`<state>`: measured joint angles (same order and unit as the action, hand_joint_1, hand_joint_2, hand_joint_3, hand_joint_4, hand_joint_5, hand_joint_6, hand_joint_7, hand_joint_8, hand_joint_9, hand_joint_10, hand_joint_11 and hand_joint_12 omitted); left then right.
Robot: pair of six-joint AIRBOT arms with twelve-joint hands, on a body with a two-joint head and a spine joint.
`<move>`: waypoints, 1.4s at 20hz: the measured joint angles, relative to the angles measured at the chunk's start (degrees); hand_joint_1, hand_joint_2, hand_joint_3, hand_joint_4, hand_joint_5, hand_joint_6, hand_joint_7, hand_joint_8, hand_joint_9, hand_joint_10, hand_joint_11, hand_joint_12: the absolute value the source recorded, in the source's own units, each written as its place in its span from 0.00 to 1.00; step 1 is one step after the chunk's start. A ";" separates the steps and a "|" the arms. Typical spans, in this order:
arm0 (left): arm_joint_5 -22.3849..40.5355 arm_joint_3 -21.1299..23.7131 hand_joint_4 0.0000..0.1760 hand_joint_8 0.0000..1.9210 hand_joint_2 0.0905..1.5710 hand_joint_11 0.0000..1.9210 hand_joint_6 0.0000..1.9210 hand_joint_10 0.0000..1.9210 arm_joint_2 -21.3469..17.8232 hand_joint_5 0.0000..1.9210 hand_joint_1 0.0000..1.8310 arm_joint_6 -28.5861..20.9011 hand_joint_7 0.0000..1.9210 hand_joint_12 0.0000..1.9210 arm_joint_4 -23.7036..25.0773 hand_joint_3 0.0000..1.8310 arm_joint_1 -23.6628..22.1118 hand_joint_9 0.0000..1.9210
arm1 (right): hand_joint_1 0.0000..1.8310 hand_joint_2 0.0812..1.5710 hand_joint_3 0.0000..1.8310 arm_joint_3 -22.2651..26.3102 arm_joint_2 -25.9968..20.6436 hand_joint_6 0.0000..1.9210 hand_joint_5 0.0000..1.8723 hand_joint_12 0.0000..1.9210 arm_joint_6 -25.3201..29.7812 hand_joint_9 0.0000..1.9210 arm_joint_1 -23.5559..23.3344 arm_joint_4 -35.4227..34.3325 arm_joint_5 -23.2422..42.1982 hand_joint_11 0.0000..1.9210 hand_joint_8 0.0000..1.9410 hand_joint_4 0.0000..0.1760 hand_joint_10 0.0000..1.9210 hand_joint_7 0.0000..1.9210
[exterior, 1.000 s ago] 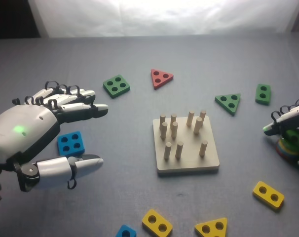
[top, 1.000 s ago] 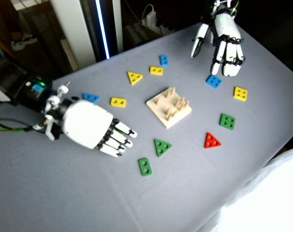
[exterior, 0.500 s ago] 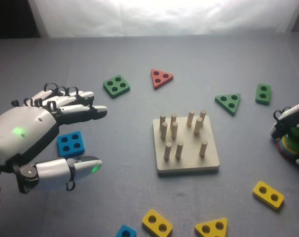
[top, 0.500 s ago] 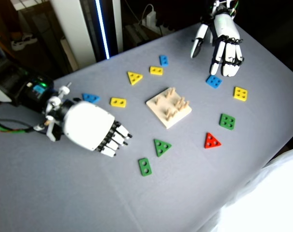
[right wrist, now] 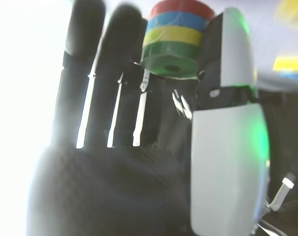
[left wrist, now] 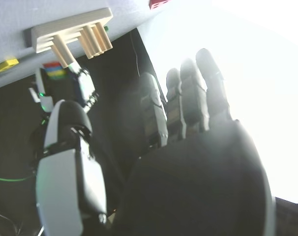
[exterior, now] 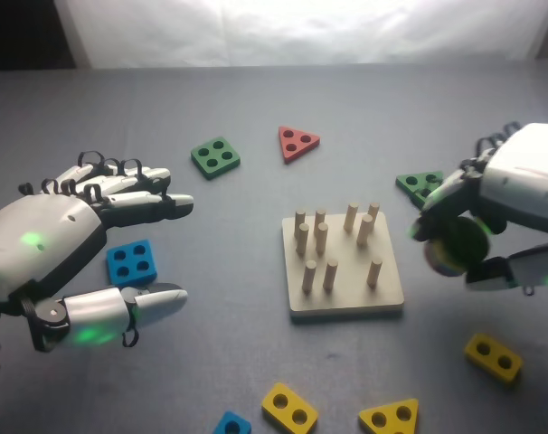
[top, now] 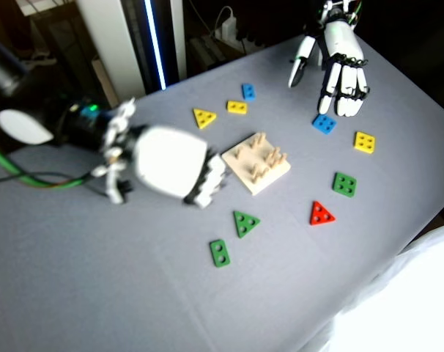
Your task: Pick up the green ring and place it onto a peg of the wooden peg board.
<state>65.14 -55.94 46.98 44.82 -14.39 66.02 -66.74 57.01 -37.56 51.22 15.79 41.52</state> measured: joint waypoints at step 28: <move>0.00 -0.48 0.22 0.00 0.68 0.00 0.00 0.00 0.07 0.29 0.38 -0.39 0.13 0.37 0.44 0.00 0.00 0.12 | 0.68 0.73 0.00 -3.61 7.89 0.43 0.49 0.85 3.04 0.55 -6.10 10.40 -3.17 0.58 0.74 0.00 0.77 0.45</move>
<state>65.14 -56.42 47.05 44.42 -13.96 66.02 -70.35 64.90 -34.52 45.12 26.20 38.35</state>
